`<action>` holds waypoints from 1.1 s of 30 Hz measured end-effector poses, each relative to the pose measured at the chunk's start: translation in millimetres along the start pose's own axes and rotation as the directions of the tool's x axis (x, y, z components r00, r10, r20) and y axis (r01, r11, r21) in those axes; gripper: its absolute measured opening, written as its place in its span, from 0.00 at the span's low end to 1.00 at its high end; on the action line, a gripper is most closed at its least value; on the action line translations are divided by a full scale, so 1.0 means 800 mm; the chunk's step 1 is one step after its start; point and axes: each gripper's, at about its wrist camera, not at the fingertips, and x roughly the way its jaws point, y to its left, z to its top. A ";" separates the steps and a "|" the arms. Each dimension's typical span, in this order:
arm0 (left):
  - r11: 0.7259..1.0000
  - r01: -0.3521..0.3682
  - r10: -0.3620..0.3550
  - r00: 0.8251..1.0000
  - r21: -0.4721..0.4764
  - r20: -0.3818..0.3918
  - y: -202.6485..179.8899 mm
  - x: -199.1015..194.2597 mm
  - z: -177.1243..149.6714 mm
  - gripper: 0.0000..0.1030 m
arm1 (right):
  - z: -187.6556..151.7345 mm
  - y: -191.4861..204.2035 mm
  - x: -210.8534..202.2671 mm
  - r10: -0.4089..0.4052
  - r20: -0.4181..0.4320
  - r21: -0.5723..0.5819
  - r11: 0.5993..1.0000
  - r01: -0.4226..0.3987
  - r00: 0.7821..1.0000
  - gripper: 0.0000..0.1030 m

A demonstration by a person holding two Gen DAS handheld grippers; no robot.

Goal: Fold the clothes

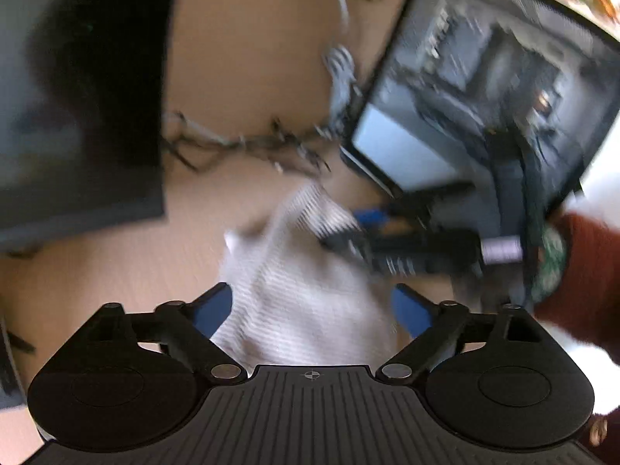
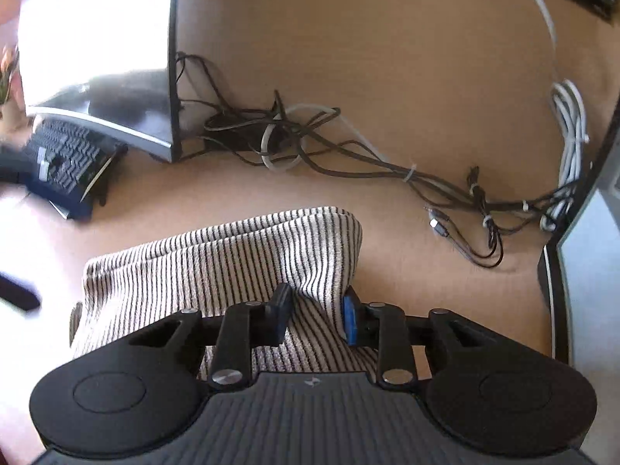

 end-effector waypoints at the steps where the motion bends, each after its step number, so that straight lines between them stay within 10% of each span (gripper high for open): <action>1: 1.000 -0.017 0.017 1.000 -0.002 0.006 0.003 0.003 0.005 0.92 | -0.001 0.000 -0.002 -0.001 0.001 -0.002 1.000 0.001 1.000 0.28; 14: 0.996 -0.036 0.024 0.991 -0.085 -0.135 0.019 0.082 -0.017 0.88 | -0.002 -0.008 -0.012 -0.047 0.042 0.018 0.999 0.046 0.998 0.40; 24: 0.995 -0.031 0.016 0.988 -0.099 -0.156 -0.014 0.092 -0.035 0.88 | -0.042 -0.027 -0.060 -0.090 0.036 0.387 0.919 0.069 0.995 0.61; 33: 0.995 0.058 -0.070 0.986 -0.083 -0.151 -0.051 0.092 -0.046 0.92 | -0.014 -0.013 -0.010 -0.110 -0.007 0.230 0.967 0.108 0.994 0.75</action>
